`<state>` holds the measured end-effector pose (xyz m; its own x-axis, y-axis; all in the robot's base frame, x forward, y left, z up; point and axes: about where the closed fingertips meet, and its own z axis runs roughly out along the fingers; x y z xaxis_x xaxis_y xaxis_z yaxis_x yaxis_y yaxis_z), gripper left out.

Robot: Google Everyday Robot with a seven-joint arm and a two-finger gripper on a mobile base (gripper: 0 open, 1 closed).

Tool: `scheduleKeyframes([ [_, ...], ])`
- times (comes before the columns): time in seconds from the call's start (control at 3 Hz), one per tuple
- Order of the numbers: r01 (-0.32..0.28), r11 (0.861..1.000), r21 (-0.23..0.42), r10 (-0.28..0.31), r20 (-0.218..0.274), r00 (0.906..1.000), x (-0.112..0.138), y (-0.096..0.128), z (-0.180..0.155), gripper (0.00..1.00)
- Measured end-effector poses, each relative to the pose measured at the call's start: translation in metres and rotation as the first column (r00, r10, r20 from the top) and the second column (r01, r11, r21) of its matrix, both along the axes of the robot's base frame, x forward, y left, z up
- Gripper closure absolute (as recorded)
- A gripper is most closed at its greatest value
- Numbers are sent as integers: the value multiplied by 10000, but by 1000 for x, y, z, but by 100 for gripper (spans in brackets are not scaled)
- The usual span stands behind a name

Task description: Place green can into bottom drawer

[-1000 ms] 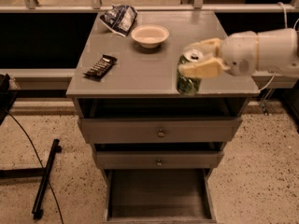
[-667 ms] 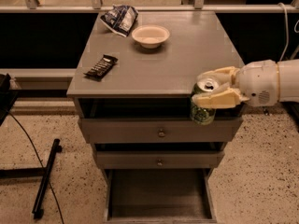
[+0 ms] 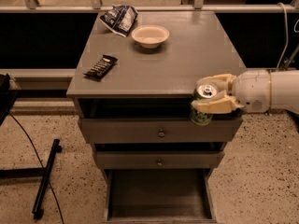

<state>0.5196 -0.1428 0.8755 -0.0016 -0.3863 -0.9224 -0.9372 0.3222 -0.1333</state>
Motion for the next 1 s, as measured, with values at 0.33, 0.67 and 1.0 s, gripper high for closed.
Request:
scheduleKeyframes([
  [0.33, -129, 9998, -148, 137, 567, 9983, 0, -20, -67, 100],
  [0.67, -244, 9993, -297, 261, 566, 9981, -17, -58, -157, 100],
  [1.0, -199, 9996, -195, 205, 298, 9993, -25, -77, -213, 100],
])
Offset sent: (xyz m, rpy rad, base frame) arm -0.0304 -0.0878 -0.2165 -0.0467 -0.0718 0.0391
